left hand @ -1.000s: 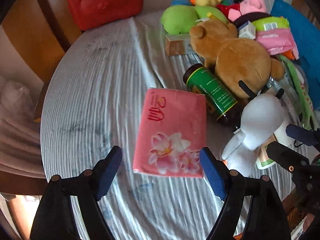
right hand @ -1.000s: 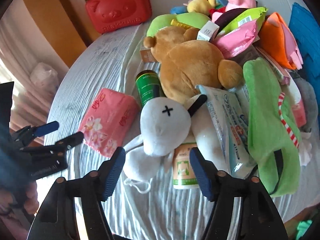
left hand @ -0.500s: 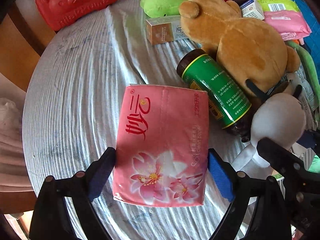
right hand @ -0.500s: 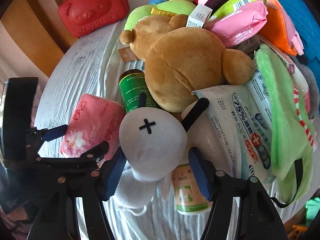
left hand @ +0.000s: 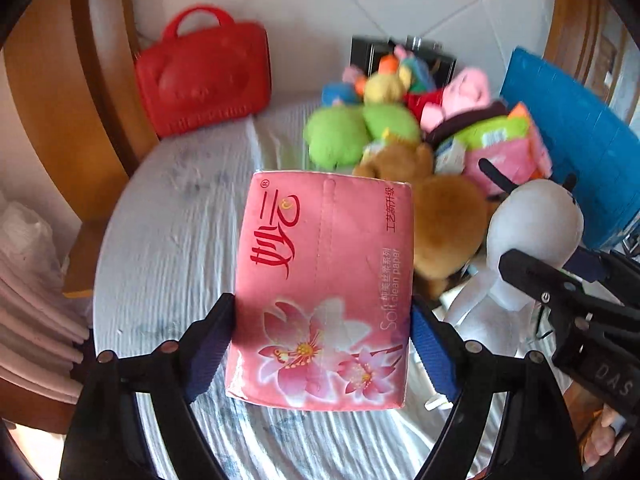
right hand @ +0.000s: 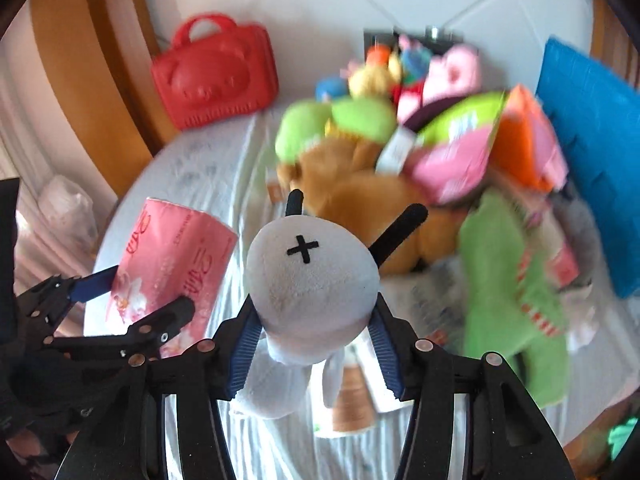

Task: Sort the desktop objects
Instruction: 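Close the left tool on the pink tissue pack while the right tool grips the white plush, then carry the tissue pack and white plush over the blue crate with both tools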

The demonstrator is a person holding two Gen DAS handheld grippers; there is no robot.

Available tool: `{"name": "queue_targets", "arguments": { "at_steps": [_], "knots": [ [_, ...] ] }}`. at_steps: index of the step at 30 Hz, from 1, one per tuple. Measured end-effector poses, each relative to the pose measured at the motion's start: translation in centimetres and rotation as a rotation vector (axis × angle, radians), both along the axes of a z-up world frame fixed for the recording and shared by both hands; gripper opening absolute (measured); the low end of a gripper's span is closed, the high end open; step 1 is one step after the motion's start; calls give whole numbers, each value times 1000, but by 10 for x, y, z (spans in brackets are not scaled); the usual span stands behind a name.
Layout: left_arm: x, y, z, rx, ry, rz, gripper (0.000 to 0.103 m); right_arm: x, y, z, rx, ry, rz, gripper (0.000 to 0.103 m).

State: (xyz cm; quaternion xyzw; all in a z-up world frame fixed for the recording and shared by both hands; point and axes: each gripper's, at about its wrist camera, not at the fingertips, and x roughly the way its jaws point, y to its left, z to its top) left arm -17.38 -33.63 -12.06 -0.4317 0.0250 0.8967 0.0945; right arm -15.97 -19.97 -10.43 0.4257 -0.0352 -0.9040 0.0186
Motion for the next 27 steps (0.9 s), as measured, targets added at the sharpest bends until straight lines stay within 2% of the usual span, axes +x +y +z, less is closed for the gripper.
{"name": "queue_targets", "arguments": {
  "at_steps": [4,7,11,16,20,24,27],
  "knots": [
    [7,6,33,25,110,11,84,15,9,43,22,116,-7,52],
    [14,17,50,44,158,-2,84,20,16,66,53,175,-18,52],
    [17,42,64,46,202,-4,84,22,37,83,66,216,-17,52],
    [15,74,71,43,235,72,84,17,77,89,69,239,5,52],
    [6,120,81,37,259,134,84,8,121,91,70,268,55,52],
    [0,186,96,3,310,114,84,6,183,112,73,338,64,52],
    [-6,238,107,27,332,95,84,10,230,132,93,403,47,52]
  ]
}}
